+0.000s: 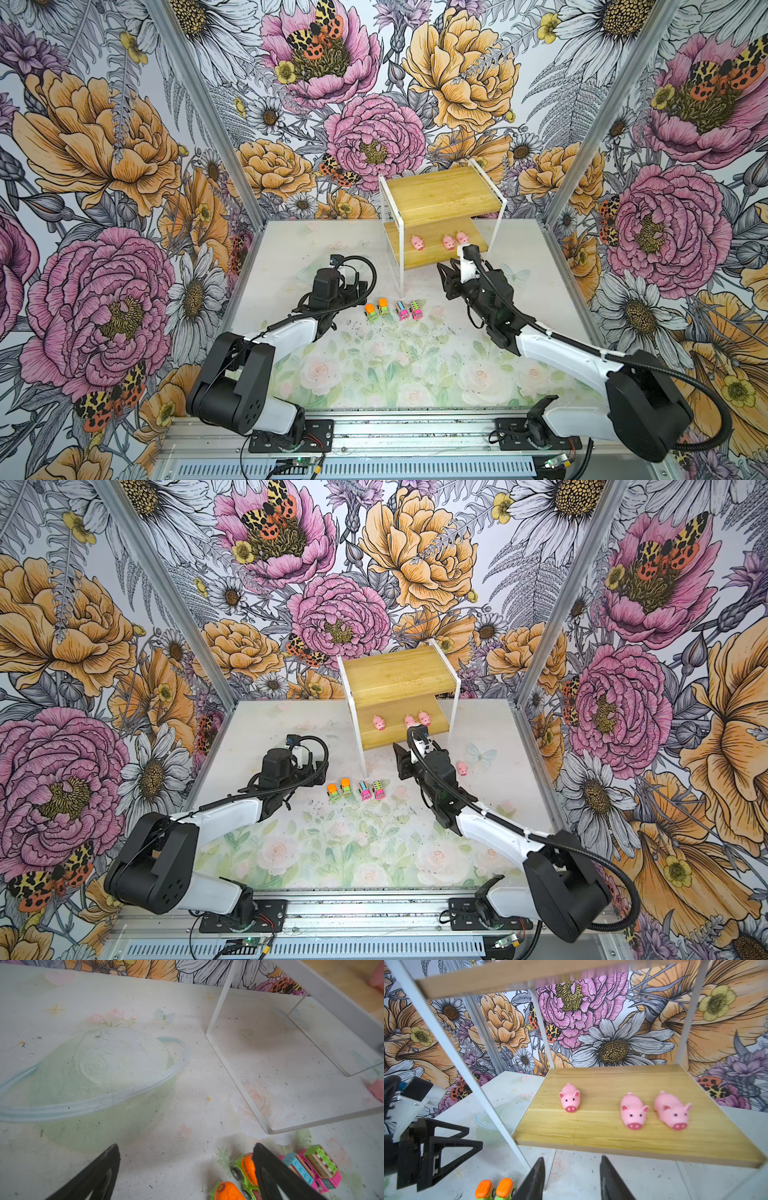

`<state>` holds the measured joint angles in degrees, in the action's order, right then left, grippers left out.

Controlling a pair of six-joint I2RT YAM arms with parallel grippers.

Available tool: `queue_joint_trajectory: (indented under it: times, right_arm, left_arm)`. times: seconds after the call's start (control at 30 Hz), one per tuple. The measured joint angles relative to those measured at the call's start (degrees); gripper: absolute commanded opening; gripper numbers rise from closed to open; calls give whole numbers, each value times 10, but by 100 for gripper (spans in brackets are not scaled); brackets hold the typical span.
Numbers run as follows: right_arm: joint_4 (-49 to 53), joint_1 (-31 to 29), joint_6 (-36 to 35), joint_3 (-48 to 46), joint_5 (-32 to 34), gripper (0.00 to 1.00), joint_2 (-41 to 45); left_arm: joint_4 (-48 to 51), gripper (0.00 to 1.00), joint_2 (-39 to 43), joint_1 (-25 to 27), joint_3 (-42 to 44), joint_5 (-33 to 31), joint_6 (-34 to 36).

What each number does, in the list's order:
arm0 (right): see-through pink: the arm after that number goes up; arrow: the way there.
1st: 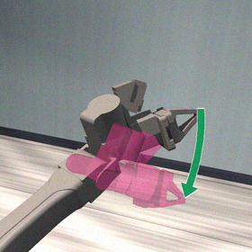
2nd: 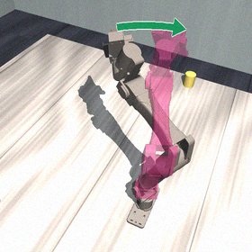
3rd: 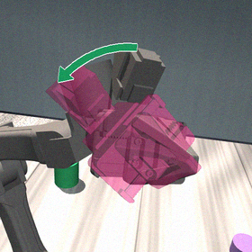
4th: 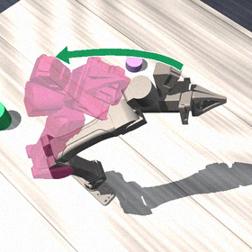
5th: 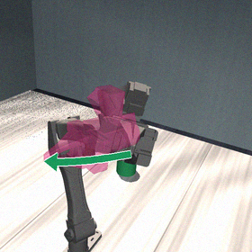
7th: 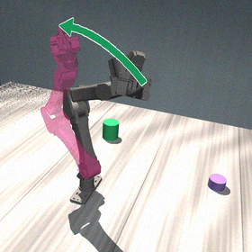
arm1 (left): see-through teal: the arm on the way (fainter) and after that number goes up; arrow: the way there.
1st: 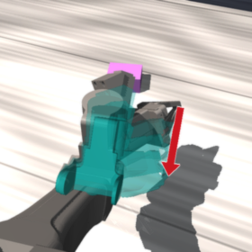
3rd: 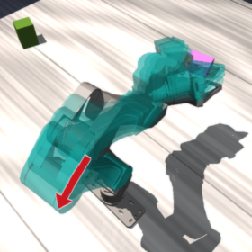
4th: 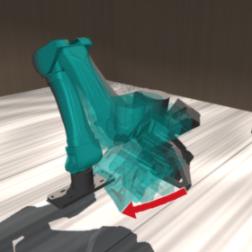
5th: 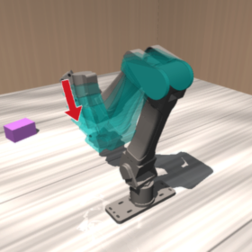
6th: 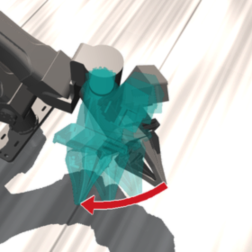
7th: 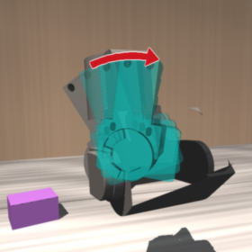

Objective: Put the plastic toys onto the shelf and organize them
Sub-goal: 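Withdraw the right gripper from the shelf toward the last pig on the table, then lower the right gripper over the pink pig by the butterfly and close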

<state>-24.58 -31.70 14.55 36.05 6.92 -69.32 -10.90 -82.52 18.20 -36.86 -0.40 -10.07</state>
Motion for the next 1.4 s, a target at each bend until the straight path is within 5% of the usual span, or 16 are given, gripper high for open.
queue_joint_trajectory:
  times: [0.13,0.37,0.5,0.73,1.4]
  right_arm:
    - [108,46,69,-24,59,50,123]
    - [279,231,192,-47,98,56,224]
    - [318,289,229,-42,57,60,159]
    - [355,299,245,33,-8,62,-42]
    - [361,299,254,125,-21,58,-239]
  left_arm:
    - [0,99,0,0,0,0,0]
    - [0,99,0,0,0,0,0]
    - [0,99,0,0,0,0,0]
    - [0,99,0,0,0,0,0]
    - [0,99,0,0,0,11,0]
